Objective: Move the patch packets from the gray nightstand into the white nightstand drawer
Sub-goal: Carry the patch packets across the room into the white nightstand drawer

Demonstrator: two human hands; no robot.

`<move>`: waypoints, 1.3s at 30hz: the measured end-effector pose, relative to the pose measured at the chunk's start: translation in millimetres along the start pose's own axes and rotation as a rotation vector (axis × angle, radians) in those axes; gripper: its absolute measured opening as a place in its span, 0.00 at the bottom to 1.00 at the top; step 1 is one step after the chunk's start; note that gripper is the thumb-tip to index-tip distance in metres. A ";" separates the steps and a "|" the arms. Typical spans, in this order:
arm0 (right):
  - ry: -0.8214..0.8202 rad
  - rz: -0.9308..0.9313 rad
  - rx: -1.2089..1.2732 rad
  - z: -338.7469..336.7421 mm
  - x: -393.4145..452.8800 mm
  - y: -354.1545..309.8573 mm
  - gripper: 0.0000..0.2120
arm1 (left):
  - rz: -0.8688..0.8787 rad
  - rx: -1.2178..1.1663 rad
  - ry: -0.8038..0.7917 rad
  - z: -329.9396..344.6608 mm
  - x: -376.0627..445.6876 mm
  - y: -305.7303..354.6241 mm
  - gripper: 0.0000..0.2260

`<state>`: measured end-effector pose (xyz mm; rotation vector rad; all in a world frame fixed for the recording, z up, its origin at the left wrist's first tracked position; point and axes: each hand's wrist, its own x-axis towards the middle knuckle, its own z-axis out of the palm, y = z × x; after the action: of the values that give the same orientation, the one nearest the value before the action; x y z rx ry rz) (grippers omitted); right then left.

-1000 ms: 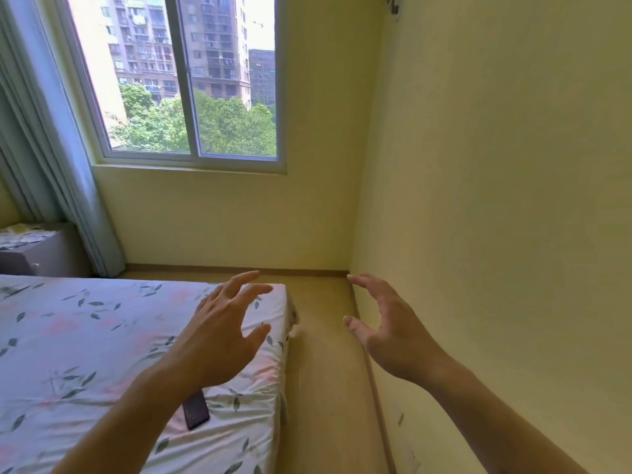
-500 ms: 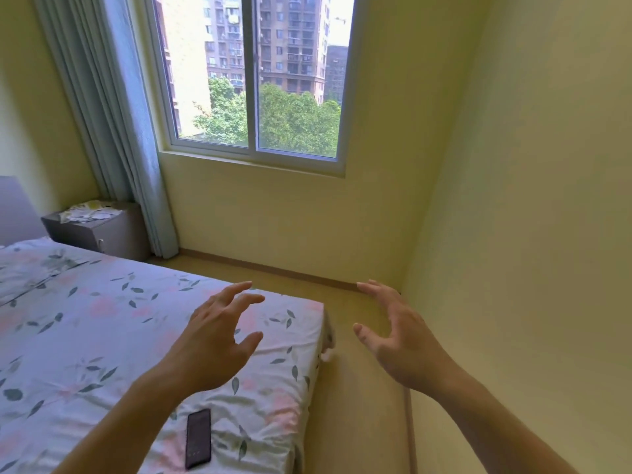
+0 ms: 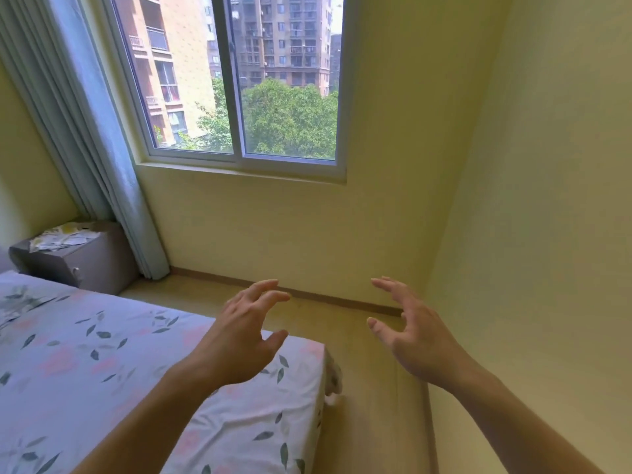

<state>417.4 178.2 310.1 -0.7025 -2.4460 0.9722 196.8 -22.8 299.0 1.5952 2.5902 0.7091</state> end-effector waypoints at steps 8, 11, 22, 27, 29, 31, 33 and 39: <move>-0.155 -0.105 0.044 -36.5 186.9 83.6 0.29 | -0.194 0.000 0.075 35.6 141.5 -0.2 0.24; -0.187 -0.124 0.061 -39.2 262.1 99.9 0.29 | -0.303 0.016 0.096 41.8 170.1 -11.8 0.25; -0.378 -0.350 0.101 11.7 489.4 133.9 0.30 | -0.594 0.025 0.234 68.0 305.8 -99.4 0.29; -0.415 -0.352 0.070 16.2 588.4 161.4 0.30 | -0.580 -0.017 0.278 77.9 418.2 -142.7 0.30; -0.406 -0.342 0.069 14.3 629.1 174.4 0.31 | -0.554 -0.010 0.277 80.5 468.9 -156.7 0.31; -0.402 -0.314 0.075 12.1 667.8 187.6 0.31 | -0.543 -0.011 0.267 83.7 514.3 -165.5 0.31; -0.407 -0.320 0.079 13.3 705.5 198.2 0.30 | -0.523 -0.041 0.269 87.5 556.7 -173.5 0.30; -0.451 -0.367 0.098 42.1 833.3 213.3 0.30 | -0.555 0.005 0.255 96.8 664.1 -221.2 0.30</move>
<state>-197.3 780.7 285.3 0.0150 -2.7408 1.1828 -283.3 494.8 270.9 0.7452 2.9945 0.8872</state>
